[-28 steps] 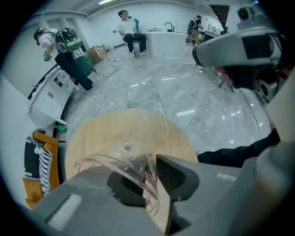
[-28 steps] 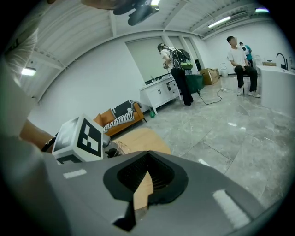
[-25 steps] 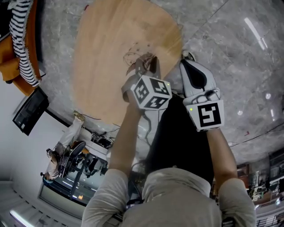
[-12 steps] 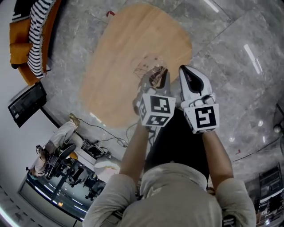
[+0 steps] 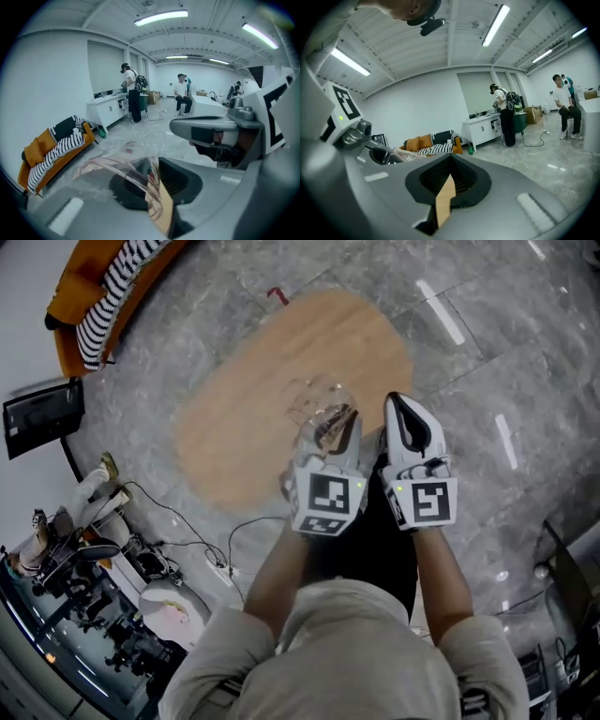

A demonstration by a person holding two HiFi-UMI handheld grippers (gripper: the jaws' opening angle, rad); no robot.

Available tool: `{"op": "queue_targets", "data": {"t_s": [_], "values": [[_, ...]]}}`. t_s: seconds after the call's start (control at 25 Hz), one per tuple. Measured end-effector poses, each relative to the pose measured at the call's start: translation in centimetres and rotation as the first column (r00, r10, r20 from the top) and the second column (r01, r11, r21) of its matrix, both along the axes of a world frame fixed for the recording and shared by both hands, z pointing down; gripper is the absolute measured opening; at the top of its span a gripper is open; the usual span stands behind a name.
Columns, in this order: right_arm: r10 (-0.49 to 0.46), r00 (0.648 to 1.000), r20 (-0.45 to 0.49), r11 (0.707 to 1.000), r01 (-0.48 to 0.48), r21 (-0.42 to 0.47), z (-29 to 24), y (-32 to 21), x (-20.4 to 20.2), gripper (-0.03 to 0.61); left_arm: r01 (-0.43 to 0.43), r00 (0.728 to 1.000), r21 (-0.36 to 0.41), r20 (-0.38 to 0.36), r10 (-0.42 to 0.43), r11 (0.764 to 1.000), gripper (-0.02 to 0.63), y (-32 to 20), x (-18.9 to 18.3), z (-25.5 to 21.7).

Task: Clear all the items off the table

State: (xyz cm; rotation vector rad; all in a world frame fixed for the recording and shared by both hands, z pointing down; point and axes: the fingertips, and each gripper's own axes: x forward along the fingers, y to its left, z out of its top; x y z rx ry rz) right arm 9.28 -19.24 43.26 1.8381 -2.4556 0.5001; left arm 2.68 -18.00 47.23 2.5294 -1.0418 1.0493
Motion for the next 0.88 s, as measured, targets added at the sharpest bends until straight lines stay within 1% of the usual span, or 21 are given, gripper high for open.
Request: {"op": "queue_targets", "data": {"t_s": [0.08,0.16,0.28,0.4,0.56,0.68,0.88], "values": [[-0.013,0.999,-0.030,0.999,0.014,0.029,-1.8,0.1,-1.6,0.006,0.039,0.999,0.023,-0.031,-0.038,0.999,0.084,0.5,-1.7,-1.7],[-0.023,0.998,-0.052,0.998,0.026,0.055,-3.9,1.2,-2.6,0.006,0.079,0.995,0.029,-0.060,-0.077,0.996,0.084,2.0,-3.2,-3.3],[-0.023,0.996,-0.084,0.994,0.032,0.106,-7.2,2.9,-3.1,0.006,0.112,0.986,0.063,-0.127,-0.103,0.992,0.084,3.6,-3.8,-6.5],[-0.029,0.993,-0.114,0.987,0.047,0.155,-10.6,4.4,-5.1,0.006,0.118,0.973,0.115,-0.211,-0.092,0.986,0.084,4.9,-4.8,-10.8],[-0.045,0.984,-0.172,0.967,0.086,0.241,-16.8,5.2,-8.6,0.006,0.155,0.947,0.192,-0.308,-0.090,0.969,0.084,5.6,-7.1,-16.7],[-0.050,0.980,-0.195,0.955,0.104,0.278,-20.8,7.9,-10.7,0.006,0.167,0.938,0.233,-0.336,-0.082,0.958,0.084,7.6,-8.8,-20.4],[-0.046,0.973,-0.228,0.944,0.117,0.310,-23.6,11.6,-13.7,0.006,0.162,0.931,0.315,-0.364,-0.039,0.935,0.084,9.9,-11.2,-24.9]]}}
